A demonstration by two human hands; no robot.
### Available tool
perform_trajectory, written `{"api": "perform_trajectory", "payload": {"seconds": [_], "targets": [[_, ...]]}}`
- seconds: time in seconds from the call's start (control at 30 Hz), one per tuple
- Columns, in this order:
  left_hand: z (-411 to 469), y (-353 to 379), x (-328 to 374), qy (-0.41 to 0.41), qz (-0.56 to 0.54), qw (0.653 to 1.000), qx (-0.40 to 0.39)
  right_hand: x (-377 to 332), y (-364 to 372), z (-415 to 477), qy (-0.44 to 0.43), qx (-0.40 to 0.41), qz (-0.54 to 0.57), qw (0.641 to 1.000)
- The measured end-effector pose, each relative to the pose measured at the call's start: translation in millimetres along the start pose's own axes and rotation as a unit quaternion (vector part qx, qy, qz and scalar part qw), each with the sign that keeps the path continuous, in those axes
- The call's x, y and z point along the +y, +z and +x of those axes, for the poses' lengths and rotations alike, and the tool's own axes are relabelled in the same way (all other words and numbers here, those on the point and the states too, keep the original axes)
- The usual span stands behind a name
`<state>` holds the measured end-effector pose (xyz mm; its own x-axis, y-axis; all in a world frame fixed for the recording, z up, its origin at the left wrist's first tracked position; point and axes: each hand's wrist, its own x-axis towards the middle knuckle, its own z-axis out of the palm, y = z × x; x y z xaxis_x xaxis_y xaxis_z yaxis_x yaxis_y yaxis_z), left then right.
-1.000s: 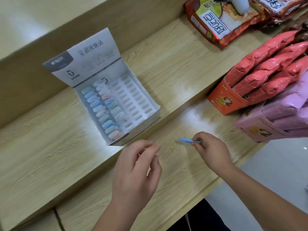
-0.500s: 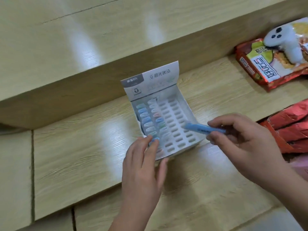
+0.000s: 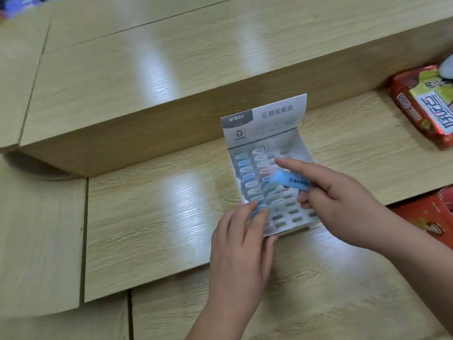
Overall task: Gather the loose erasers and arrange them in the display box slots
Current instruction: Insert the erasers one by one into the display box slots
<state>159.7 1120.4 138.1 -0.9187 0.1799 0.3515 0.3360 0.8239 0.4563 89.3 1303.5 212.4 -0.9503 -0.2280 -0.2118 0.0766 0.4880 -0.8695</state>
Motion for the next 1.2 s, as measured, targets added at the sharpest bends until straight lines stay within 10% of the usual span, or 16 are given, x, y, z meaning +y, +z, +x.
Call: {"api": "perform_trajectory", "payload": {"seconds": [0.4,1.2], "targets": [[0.7,0.8,-0.5,-0.001,-0.015,1.0,-0.006,3.2,7.5,-0.3,-0.077,0.121,-0.003,0.99],[1.7,3.3,-6.1,0.015,-0.038,0.999,0.011,42.3,10.6,1.4,-0.236,0.063,-0.151,0.958]]}}
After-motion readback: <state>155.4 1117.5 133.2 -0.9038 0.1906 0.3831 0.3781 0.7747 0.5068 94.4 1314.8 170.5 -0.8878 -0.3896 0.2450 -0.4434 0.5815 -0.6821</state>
